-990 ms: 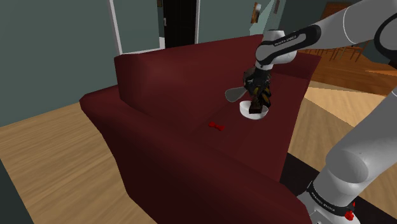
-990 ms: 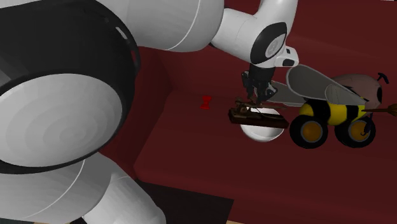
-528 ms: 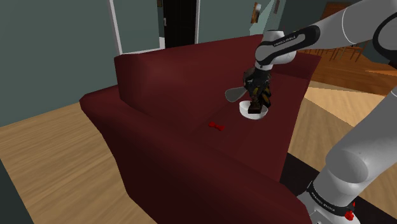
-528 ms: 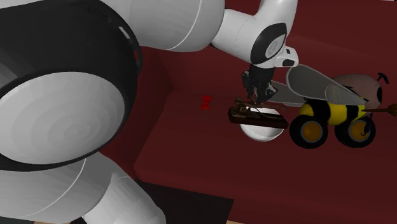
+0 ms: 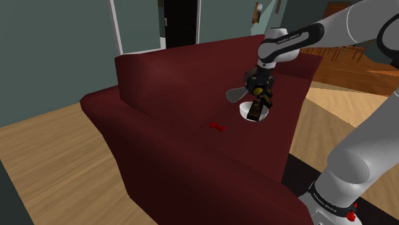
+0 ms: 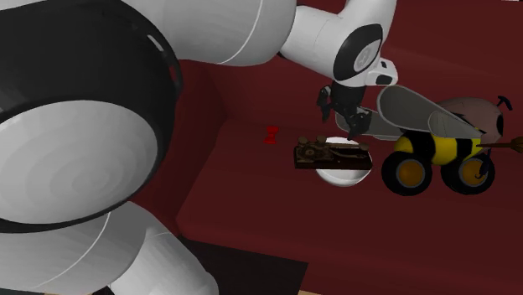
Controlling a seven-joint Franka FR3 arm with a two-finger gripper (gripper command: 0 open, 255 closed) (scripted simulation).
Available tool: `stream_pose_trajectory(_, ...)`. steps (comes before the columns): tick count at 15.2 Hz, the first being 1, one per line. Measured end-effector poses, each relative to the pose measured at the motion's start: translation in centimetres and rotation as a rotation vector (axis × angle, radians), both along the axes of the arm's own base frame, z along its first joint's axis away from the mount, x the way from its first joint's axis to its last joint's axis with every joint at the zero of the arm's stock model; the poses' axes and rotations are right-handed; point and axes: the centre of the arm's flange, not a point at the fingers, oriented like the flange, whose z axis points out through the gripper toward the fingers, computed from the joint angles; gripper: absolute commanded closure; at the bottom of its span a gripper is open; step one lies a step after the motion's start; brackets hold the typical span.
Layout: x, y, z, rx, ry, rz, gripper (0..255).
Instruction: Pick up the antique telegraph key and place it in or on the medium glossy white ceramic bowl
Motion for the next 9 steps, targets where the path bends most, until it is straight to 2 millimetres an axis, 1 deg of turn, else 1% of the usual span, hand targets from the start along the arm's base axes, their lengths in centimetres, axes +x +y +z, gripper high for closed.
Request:
stream_pose_trajectory(2, -0.1, 0.1, 2.2, 0.0, -0.001, 0.0, 0)
stream_pose_trajectory(3, -0.1, 0.2, 2.7, 0.0, -0.001, 0.0, 0)
stream_pose_trajectory(5, -0.1, 0.2, 3.1, 0.0, 0.0, 0.0, 0)
stream_pose_trajectory(9, -0.2, 0.2, 3.3, 0.0, 0.0, 0.0, 0)
